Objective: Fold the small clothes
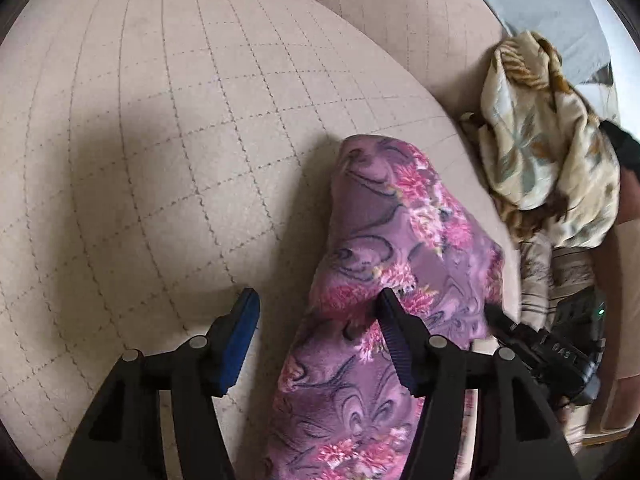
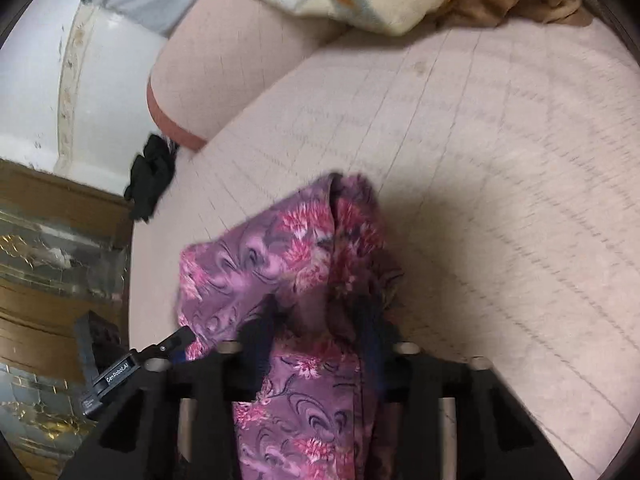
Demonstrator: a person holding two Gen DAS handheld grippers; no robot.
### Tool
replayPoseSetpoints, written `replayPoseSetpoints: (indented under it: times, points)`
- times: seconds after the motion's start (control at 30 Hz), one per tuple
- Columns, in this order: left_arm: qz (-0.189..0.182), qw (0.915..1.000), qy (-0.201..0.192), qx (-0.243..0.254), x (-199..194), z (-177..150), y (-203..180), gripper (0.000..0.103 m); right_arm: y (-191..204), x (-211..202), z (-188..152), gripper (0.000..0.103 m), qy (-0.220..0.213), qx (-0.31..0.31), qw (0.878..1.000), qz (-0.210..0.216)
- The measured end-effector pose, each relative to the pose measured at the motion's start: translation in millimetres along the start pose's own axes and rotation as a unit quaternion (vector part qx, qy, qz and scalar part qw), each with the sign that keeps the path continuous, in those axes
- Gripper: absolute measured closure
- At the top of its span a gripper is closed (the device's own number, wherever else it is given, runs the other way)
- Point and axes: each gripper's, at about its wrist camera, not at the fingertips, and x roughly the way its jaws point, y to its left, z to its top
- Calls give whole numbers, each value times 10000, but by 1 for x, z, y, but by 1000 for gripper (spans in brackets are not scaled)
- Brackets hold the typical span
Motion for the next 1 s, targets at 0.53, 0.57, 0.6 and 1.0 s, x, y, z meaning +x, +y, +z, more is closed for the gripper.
replayPoseSetpoints:
  times: [0.53, 0.57, 0.6, 1.0]
  points:
    - [266, 9947, 66, 994, -64, -103, 5, 34, 8, -74, -100, 39, -373, -560, 9951, -727]
    - [216, 9948, 128, 983, -63, -109, 6, 34, 3, -72, -114, 58, -315, -523, 9949, -809]
    - [153, 9952, 181, 949, -62, -117, 8, 34, -2, -71, -124, 73, -231, -464, 9950, -851]
    - [209, 9943, -19, 1048, -69, -153, 5, 92, -6, -56, -172, 95, 282, -494, 9959, -702]
